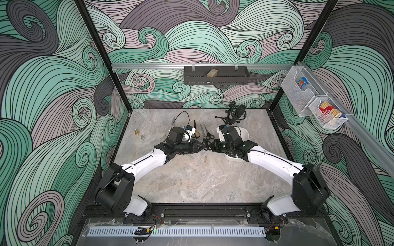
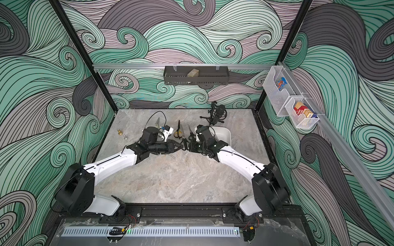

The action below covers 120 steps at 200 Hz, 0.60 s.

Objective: Take the scissors out of the storage box
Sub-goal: Pick up the scissors from the storage box.

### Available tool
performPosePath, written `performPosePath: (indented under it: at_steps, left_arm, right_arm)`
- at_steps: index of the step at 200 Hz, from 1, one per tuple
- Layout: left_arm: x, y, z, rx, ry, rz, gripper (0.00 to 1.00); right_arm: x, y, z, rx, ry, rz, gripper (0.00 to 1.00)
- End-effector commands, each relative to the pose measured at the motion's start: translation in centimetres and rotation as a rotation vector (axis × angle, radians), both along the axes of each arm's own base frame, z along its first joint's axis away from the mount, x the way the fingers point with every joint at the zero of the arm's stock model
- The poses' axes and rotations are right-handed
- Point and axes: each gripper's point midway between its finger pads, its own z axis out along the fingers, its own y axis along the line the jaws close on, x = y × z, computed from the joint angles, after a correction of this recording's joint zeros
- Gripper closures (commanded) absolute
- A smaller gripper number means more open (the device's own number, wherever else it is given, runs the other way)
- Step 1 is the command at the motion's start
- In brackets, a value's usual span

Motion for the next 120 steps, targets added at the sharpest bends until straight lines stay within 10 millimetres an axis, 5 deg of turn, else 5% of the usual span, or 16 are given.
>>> performPosePath:
  at_steps: [1,112,120]
  left_arm:
    - [0.64,-0.46,0.35,-0.008,-0.027,0.017,0.7]
    - [1.08,-0.87,1.0,-0.023,-0.034,0.035,0.89]
    - [0.99,-0.95,0.97,-0.027,-0.028,0.033,0.89]
  right_arm:
    - [0.11,0.98,2.44,0.058,-0.045,0.022,1.0]
    - [-0.07,1.28,2.48,0.073,-0.048,0.04,1.0]
    - [-0.1,1.33,2.47,0.076,-0.049,0.044,0.9]
